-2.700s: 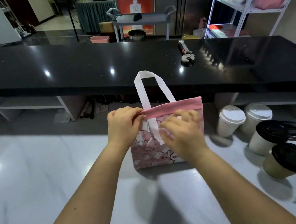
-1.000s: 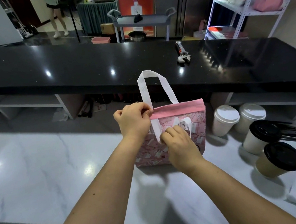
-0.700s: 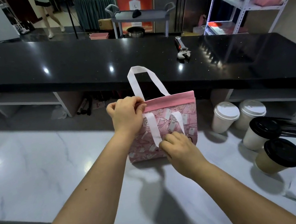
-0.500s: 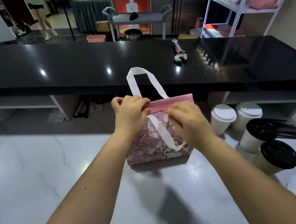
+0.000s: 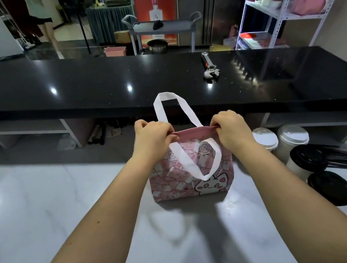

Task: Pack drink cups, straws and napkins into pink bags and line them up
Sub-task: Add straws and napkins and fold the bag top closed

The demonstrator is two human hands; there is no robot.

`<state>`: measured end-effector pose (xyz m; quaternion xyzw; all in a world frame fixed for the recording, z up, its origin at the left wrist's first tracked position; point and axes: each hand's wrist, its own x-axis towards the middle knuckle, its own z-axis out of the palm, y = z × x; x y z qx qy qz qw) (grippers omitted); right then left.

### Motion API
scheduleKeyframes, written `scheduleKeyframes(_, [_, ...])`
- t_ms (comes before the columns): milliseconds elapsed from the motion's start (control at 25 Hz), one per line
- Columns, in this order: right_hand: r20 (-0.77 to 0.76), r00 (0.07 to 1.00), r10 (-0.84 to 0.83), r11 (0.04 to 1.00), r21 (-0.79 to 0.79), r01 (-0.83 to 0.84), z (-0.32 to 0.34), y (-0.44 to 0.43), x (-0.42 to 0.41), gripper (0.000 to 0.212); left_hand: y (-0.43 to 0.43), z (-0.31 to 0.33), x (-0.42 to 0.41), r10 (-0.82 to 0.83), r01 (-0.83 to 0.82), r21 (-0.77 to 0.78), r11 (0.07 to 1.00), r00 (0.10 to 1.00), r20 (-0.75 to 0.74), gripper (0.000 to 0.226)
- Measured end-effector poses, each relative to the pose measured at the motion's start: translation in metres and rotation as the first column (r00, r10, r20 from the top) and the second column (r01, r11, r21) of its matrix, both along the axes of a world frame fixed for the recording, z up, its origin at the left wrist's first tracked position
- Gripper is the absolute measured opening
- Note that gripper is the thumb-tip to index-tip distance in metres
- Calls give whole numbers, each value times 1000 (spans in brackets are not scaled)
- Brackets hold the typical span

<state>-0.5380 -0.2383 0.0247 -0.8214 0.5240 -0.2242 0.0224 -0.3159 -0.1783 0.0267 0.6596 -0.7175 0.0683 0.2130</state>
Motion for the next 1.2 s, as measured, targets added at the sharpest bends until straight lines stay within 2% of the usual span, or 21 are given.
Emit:
scheduleKeyframes(120, [129,989,-66,994,91,54,-3,-7,-19,19,12,-7,33,36,-42,-66,997,996,-80,10])
scheduleKeyframes(240, [199,977,-81,992,107,60,-8,-7,-21,20,19,-10,55,-28,33,21,999,978,-207,11])
scheduleKeyframes(320, [239,968,-79,995,82,61,-12,-6,-14,22,16,-10,57,-43,32,-46,998,962,-270,14])
scheduleKeyframes(400, [396,913,-93,993,108,54,-21,-4,-9,23,16,-16,60,-10,-37,-115,993,922,-386,18])
scheduleKeyframes(440, [541,833,-113,986,166,25,-28,0,-8,25,20,-23,61,15,-83,-116,990,867,-498,23])
scheduleKeyframes(520, [788,586,-192,947,305,-100,-46,14,-6,47,34,-43,62,63,-159,-51,986,637,-768,39])
scheduleKeyframes(560, [838,493,-233,927,345,-149,-60,23,-6,53,43,-57,61,83,-183,-13,983,508,-857,43])
scheduleKeyframes(600, [855,442,-271,910,378,-173,-75,32,-6,52,51,-71,57,112,-201,29,979,417,-902,42])
scheduleKeyframes(720, [866,353,-353,868,444,-223,-109,57,-6,38,72,-107,43,196,-163,154,975,288,-937,25])
scheduleKeyframes(800, [887,284,-364,857,439,-269,-118,61,-3,35,76,-118,37,185,-106,166,980,207,-961,25])
scheduleKeyframes(920, [895,246,-371,857,432,-281,-119,59,6,29,73,-120,38,171,-99,161,982,105,-980,23])
scheduleKeyframes(1040, [897,229,-379,855,434,-284,-124,62,5,30,76,-121,40,184,-72,178,981,80,-980,23])
scheduleKeyframes(1200, [908,249,-337,825,412,-387,-110,53,0,44,71,-109,44,110,-77,106,991,41,-993,25])
